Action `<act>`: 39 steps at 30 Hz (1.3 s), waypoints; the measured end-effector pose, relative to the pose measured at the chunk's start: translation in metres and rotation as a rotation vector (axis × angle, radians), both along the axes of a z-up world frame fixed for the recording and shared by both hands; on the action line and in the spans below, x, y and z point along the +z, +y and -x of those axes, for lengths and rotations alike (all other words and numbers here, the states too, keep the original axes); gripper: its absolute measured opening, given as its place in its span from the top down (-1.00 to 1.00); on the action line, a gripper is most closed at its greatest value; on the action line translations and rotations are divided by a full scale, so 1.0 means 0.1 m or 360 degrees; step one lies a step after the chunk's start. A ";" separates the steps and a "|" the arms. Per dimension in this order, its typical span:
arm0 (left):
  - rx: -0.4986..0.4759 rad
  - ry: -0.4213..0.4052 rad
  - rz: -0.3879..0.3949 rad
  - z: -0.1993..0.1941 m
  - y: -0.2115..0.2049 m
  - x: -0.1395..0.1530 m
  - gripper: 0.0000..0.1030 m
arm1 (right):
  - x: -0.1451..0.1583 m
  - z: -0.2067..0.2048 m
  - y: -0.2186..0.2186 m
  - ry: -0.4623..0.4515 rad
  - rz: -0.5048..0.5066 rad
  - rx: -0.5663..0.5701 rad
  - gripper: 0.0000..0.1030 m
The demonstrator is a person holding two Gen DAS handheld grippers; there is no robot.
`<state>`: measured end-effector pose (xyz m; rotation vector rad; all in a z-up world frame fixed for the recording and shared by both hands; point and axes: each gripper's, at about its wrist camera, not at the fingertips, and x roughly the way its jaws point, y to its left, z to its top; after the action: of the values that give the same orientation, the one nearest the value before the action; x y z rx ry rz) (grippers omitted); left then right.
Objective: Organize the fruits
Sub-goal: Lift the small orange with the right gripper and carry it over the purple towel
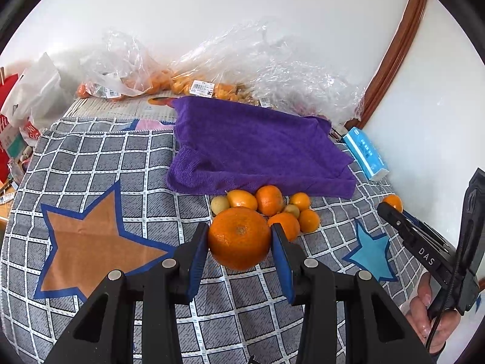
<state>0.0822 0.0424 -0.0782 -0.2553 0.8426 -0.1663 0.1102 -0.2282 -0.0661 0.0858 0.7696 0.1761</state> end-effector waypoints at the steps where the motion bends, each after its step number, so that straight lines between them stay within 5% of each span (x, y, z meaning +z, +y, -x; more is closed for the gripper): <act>1: -0.0001 0.0000 0.0002 0.00 0.00 0.01 0.25 | 0.00 0.00 0.00 -0.0001 0.0005 -0.0001 0.37; 39: 0.0009 -0.0103 0.0031 -0.43 0.05 0.27 0.25 | 0.19 -0.32 0.09 -0.0060 0.0041 0.0005 0.37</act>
<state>0.1249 0.0474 -0.0512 -0.2691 0.7762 -0.1769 0.1418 -0.2189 -0.0471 0.0568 0.7343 0.1707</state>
